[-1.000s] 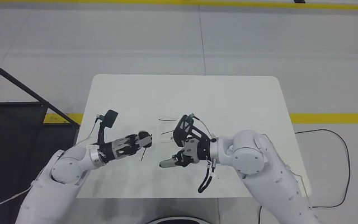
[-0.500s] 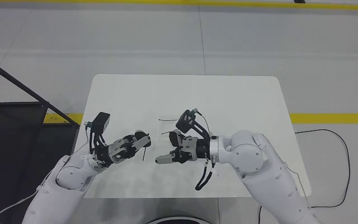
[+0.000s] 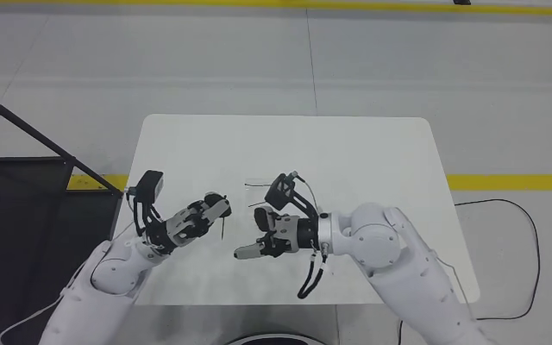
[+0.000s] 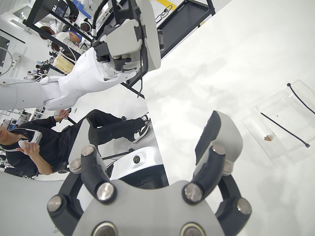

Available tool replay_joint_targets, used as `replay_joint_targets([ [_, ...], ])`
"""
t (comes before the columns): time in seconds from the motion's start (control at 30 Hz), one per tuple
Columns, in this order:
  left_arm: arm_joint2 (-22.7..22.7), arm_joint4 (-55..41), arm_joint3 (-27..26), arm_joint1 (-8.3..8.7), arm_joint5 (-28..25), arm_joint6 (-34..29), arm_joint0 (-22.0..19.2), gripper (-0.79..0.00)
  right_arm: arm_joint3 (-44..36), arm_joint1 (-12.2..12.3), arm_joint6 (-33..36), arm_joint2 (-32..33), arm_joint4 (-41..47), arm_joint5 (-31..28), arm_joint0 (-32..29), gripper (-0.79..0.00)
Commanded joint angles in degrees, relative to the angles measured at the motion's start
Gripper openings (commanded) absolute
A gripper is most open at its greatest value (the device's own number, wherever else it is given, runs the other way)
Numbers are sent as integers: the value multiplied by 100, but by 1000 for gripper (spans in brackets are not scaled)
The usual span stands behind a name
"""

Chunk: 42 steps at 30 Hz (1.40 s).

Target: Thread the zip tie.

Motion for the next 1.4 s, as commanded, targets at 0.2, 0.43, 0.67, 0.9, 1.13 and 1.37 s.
replay_joint_targets([
  [0.2,203,485,164,-119,-175,639,-82,-785,176,-68,-417,-151,96,97,95,-215],
  [0.43,312,773,255,-194,-199,945,-137,-785,313,-128,-439,-337,88,171,265,-400],
  [0.67,346,889,307,-235,-265,1070,-167,-785,410,-162,-455,-406,129,170,351,-431],
  [0.9,350,939,370,-269,-369,1176,-188,-785,471,-178,-413,-421,179,150,403,-499],
  [1.13,346,1004,400,-298,-408,1245,-189,-785,501,-188,-352,-437,227,131,427,-542],
  [1.37,343,1067,389,-327,-408,1327,-176,-785,527,-204,-314,-477,228,127,461,-616],
])
